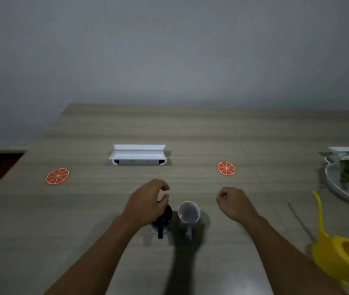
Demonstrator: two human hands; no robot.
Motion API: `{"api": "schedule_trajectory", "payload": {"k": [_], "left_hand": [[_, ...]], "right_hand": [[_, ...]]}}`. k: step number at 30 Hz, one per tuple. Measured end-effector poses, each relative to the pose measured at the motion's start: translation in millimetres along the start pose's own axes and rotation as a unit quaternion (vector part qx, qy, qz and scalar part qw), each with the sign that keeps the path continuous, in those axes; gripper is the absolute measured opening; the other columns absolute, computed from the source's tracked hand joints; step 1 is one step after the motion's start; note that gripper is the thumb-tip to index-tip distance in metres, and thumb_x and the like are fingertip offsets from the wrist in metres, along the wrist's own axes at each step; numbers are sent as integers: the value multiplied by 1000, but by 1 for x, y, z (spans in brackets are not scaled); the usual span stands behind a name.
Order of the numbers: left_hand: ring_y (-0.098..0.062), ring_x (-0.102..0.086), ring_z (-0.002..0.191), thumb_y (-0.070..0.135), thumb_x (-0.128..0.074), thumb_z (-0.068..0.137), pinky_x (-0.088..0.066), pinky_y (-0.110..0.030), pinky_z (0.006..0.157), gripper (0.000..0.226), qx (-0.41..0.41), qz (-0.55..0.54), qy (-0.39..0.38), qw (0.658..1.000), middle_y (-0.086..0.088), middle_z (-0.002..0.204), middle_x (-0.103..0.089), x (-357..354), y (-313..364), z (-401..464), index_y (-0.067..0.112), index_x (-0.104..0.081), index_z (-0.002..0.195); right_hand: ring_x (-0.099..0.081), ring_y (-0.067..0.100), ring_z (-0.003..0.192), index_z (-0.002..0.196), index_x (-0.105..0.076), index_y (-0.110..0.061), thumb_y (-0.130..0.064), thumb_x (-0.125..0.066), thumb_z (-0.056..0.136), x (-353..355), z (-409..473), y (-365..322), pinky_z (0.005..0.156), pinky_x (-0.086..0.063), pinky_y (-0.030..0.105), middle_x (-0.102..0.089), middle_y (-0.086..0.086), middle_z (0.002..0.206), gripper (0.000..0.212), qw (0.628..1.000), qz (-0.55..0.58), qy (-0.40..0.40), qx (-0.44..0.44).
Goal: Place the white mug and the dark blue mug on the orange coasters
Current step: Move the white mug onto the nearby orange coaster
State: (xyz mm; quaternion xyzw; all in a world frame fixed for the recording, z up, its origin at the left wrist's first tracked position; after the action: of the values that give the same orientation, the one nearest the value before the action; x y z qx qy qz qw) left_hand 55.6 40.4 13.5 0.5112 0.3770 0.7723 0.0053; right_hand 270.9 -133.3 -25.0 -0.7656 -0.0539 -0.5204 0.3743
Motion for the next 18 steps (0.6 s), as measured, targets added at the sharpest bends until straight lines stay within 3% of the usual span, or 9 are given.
{"api": "schedule_trajectory", "payload": {"k": [5,9,12,15,18], "left_hand": [[-14,-61,93,25,-58,91,-51,-36,77,14,20,-35,-55,998,6,103,-66,-62,6,-51,24,-64,103],[-17,-62,102,31,-55,92,-51,-35,84,19,28,-37,-96,994,4,111,-67,-106,1,-84,23,-64,107],[-20,-58,111,30,-54,94,-48,-32,90,26,55,-23,-150,987,-1,124,-61,-141,-7,-102,22,-58,119],[-27,-42,135,34,-52,95,-39,-39,109,55,61,58,-222,972,-8,149,-44,-171,-17,-117,17,-39,145],[-31,-7,156,45,-54,94,-21,-49,123,81,68,114,-273,953,-7,168,-15,-190,-27,-128,15,-15,158]], "right_hand": [[-70,25,86,84,-74,-12,-17,-61,90,-52,-25,37,82,-59,37,-75,6,89,15,995,52,-59,-57],[-70,23,85,86,-76,-12,-16,-63,92,-83,-41,51,78,-53,31,-76,7,89,14,989,99,-76,-79],[-70,26,86,85,-76,-8,-17,-66,91,-102,-50,55,79,-53,34,-77,9,86,14,981,150,-81,-89],[-71,26,86,82,-75,-14,-17,-66,92,-122,-60,54,77,-53,35,-73,4,81,14,962,225,-99,-115],[-67,22,78,81,-72,-22,-16,-66,94,-137,-67,49,69,-49,32,-72,5,85,15,936,306,-115,-131]]}}
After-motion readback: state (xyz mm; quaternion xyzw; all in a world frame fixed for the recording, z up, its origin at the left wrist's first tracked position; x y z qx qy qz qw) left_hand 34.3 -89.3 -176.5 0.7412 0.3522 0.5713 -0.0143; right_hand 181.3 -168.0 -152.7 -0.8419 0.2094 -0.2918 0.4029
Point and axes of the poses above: each hand's wrist, its own z-axis towards the middle knuckle, its own x-axis out of the back of the hand, y = z × x, the point moved 7 cm from there along z, towards the middle knuckle
